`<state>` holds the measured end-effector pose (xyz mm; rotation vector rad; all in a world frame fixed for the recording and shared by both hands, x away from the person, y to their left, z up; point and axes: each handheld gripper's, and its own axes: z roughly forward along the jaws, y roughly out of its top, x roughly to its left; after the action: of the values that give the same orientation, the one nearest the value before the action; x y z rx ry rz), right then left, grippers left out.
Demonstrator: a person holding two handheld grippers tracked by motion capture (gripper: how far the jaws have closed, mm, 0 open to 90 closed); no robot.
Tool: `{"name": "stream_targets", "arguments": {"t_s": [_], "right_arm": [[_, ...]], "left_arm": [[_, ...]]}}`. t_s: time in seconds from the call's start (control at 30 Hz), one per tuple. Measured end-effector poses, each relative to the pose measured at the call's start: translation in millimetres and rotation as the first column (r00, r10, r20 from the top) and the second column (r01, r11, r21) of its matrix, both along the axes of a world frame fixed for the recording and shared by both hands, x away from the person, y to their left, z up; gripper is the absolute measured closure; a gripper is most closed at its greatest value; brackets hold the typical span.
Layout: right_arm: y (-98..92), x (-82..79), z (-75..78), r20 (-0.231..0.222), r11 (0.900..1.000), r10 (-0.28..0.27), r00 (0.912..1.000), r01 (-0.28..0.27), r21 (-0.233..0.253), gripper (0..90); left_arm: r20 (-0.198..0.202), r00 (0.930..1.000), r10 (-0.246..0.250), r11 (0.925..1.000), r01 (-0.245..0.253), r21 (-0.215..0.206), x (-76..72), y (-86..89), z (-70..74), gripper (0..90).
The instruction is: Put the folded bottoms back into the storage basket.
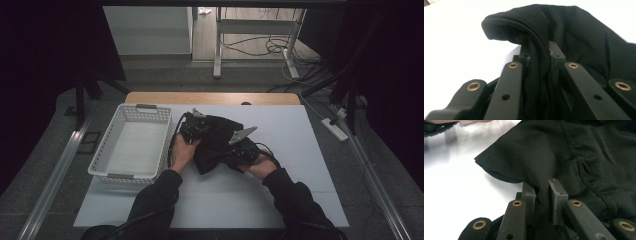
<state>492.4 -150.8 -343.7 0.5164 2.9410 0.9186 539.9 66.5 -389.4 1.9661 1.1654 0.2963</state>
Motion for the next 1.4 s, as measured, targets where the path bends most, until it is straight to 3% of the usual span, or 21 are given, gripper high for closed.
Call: {"name": "stream_targets", "arguments": {"t_s": [0.43,0.73,1.17,1.4], "right_arm": [[5.7,1.5,15.1,-0.026,0.998,-0.009,0.9996,0.011,0.062,78.2],[14.6,4.0,30.0,-0.019,0.995,0.003,0.9998,-0.001,0.103,78.2],[37.8,7.4,39.7,-0.02,0.988,0.029,0.9994,-0.026,0.153,78.1],[52.9,7.6,43.1,-0.02,0.986,0.042,0.9989,-0.038,0.164,78.1]], "left_arm": [[0.027,0.9996,-0.005,1.0,0.005,0.009,3.3,8.7,24.9,77.6],[0.049,0.9988,0.002,1.0,-0.002,0.002,3.2,20.1,43.1,77.5],[0.041,0.9991,0.011,0.9998,-0.012,0.017,5.5,45.4,59.9,77.5],[0.029,0.9995,0.014,0.9999,-0.014,-0.003,6.5,60.4,65.3,77.5]]}}
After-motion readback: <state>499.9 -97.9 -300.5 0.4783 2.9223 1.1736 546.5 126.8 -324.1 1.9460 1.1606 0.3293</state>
